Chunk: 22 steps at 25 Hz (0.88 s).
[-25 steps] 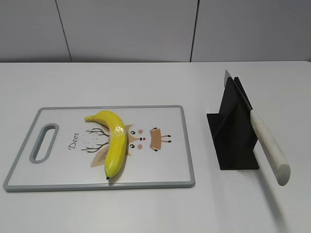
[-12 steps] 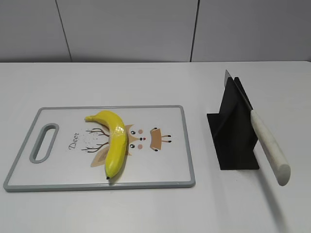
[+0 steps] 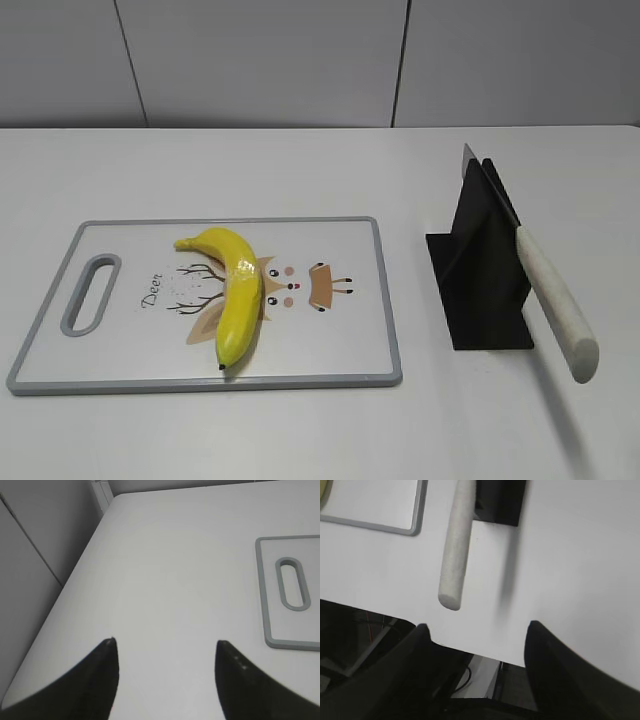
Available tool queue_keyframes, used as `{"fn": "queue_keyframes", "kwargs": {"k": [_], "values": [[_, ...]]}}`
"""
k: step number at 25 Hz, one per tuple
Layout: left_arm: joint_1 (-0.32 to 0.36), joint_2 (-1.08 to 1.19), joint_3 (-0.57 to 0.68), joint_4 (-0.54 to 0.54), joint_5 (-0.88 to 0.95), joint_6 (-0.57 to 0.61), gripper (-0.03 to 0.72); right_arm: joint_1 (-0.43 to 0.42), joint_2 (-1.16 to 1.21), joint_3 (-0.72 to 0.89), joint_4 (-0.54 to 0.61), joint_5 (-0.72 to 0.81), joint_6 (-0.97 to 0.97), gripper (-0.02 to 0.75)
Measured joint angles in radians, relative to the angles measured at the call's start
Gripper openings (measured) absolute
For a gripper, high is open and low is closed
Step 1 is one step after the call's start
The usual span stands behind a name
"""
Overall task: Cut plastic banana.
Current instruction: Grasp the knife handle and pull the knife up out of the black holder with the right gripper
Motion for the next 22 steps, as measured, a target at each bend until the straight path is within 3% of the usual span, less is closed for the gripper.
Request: {"fn": "queue_keyframes", "kwargs": {"k": [9, 22], "values": [[0.0, 0.0, 0.0, 0.0, 0.0, 0.0, 0.575, 0.188, 0.281, -0.063, -0.1, -0.012, 0.125, 0.449], [0.0, 0.0, 0.0, 0.0, 0.0, 0.0, 0.575, 0.194, 0.527, -0.063, -0.087, -0.125, 0.168, 0.449]]}}
